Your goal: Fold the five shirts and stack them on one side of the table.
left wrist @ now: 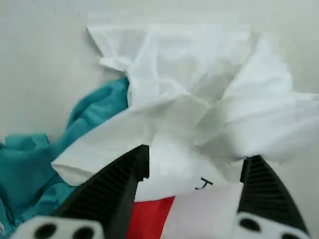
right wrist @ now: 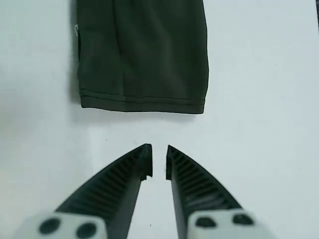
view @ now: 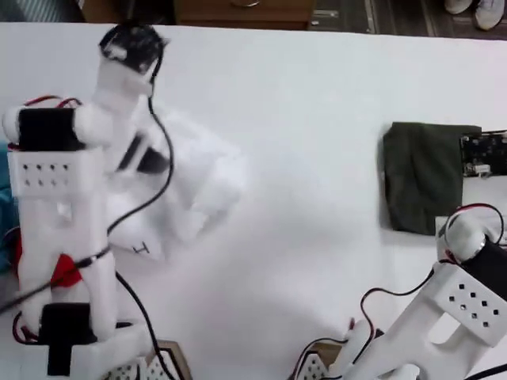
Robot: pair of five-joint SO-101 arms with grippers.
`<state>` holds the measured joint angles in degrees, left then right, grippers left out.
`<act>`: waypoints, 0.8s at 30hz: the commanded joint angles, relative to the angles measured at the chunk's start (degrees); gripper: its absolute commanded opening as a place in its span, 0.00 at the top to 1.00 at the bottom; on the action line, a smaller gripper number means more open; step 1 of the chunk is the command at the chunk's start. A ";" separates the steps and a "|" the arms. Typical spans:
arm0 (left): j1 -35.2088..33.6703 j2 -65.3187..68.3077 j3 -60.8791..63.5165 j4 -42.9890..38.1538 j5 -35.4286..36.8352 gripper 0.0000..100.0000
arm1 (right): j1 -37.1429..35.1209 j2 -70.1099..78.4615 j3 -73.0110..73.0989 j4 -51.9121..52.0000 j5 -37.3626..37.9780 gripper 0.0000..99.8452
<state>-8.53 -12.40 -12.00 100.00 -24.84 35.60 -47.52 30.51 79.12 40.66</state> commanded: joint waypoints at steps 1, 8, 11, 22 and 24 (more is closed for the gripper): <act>0.09 -0.44 8.75 -4.13 -0.97 0.69 | -1.54 -1.27 0.44 -0.40 0.26 0.93; 9.32 -0.44 9.45 -7.65 -1.05 0.69 | -1.71 -1.36 2.90 -0.40 0.26 0.93; 16.26 -0.35 5.49 -7.91 -1.05 0.69 | -1.63 -1.36 3.16 -0.48 0.26 0.93; 11.60 -0.35 -10.51 1.58 -1.23 0.69 | -12.18 -1.27 9.14 -0.48 6.33 0.94; 1.41 -0.09 -10.51 1.41 -1.32 0.69 | -17.98 -1.45 9.93 -0.57 8.35 0.93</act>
<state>5.63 -12.31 -20.09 100.18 -25.63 24.62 -47.43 40.35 79.12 46.20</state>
